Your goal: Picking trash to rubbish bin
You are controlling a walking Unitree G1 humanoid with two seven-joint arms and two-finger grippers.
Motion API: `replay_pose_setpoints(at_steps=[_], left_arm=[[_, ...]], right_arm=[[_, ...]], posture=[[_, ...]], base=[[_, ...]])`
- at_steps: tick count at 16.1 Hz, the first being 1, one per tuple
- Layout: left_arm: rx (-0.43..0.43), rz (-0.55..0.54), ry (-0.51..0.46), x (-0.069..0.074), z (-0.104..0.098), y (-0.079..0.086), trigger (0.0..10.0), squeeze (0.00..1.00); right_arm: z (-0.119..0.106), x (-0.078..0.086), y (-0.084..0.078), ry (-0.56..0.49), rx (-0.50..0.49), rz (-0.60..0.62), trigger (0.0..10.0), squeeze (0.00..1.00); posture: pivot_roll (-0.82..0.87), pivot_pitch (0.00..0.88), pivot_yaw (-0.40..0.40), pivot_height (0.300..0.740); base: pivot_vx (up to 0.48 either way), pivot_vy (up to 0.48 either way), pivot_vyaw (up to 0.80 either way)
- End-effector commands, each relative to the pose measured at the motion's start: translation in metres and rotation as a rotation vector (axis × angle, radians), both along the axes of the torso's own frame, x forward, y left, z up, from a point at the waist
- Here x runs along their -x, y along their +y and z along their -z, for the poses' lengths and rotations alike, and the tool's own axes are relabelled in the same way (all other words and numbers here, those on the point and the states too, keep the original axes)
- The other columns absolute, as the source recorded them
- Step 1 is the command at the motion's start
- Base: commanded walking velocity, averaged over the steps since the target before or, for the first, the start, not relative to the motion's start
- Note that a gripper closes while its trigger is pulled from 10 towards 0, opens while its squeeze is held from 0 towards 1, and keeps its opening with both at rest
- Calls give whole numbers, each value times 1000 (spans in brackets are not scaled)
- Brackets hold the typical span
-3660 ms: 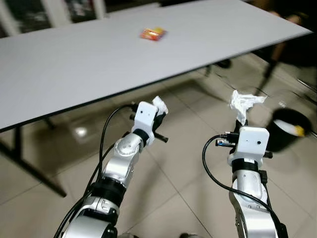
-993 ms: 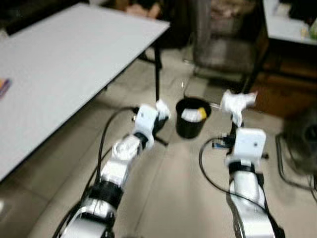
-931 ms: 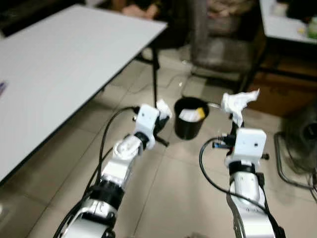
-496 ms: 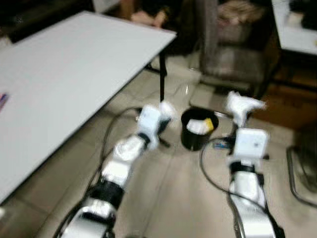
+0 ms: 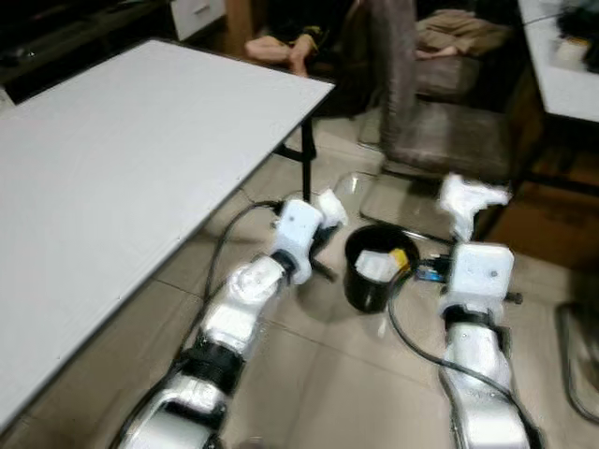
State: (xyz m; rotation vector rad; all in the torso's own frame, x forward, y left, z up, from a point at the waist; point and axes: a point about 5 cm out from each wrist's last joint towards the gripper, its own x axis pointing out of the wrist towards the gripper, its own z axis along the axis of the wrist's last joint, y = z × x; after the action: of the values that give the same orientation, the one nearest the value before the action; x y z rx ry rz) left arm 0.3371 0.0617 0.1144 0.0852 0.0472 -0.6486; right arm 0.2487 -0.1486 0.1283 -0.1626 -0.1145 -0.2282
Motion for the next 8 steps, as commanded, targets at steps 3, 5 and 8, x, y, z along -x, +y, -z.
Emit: replay_pose_setpoints(at_steps=[3, 5, 8], left_arm=[[-1, 29, -14, 1, -3, -9, 10000, 0], [-1, 33, -12, 2, -3, -10, 10000, 0], [1, 36, -8, 3, -2, -11, 10000, 0]], right_arm=[[-1, 2, -7, -2, 4, 23, 10000, 0], [-1, 2, -7, -3, 3, 24, 10000, 0], [0, 3, -7, 1, 3, 24, 10000, 0]], posture=[[79, 96, 30, 740], [75, 98, 29, 740], [73, 100, 26, 740]], base=[[480, 0, -788], [480, 0, -788], [480, 0, -788]])
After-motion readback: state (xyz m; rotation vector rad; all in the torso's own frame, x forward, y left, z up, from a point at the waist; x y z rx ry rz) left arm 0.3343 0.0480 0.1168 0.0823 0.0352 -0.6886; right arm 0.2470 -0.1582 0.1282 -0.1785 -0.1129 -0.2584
